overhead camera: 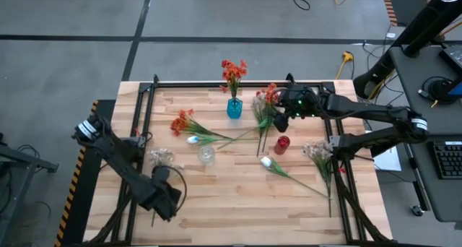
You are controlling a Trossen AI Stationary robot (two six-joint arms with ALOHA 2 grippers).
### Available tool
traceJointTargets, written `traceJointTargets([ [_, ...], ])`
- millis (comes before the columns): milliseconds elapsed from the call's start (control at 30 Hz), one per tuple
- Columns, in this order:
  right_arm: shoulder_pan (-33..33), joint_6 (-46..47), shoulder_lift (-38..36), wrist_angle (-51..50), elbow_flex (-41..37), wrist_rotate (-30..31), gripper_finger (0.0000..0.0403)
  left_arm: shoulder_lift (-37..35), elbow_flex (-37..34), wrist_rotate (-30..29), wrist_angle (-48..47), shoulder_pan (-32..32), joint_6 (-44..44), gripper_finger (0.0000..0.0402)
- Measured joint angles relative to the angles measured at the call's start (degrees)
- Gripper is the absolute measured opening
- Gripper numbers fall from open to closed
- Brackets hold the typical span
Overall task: Sort flowers into vase by color
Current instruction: Put the left white flowers into the red vase
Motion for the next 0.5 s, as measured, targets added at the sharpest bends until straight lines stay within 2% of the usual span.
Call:
traceJointTargets([
  [300, 0.0, 3.1, -4.1, -10.7, 0.0, 0.0, 0.0243, 4.0, 0.0, -0.4, 0.9, -3.8, -7.0, 0.0211],
  [433, 0.0, 4.0, -6.0, -12.6, 0.0, 0.0, 0.0242, 5.7, 0.0, -5.4, 2.6, -4.3, -7.1, 0.021],
  [500, 0.2, 4.6, -6.8, -13.0, 0.0, 0.0, 0.0242, 6.6, 0.0, -5.9, 3.2, -4.2, -6.5, 0.021],
])
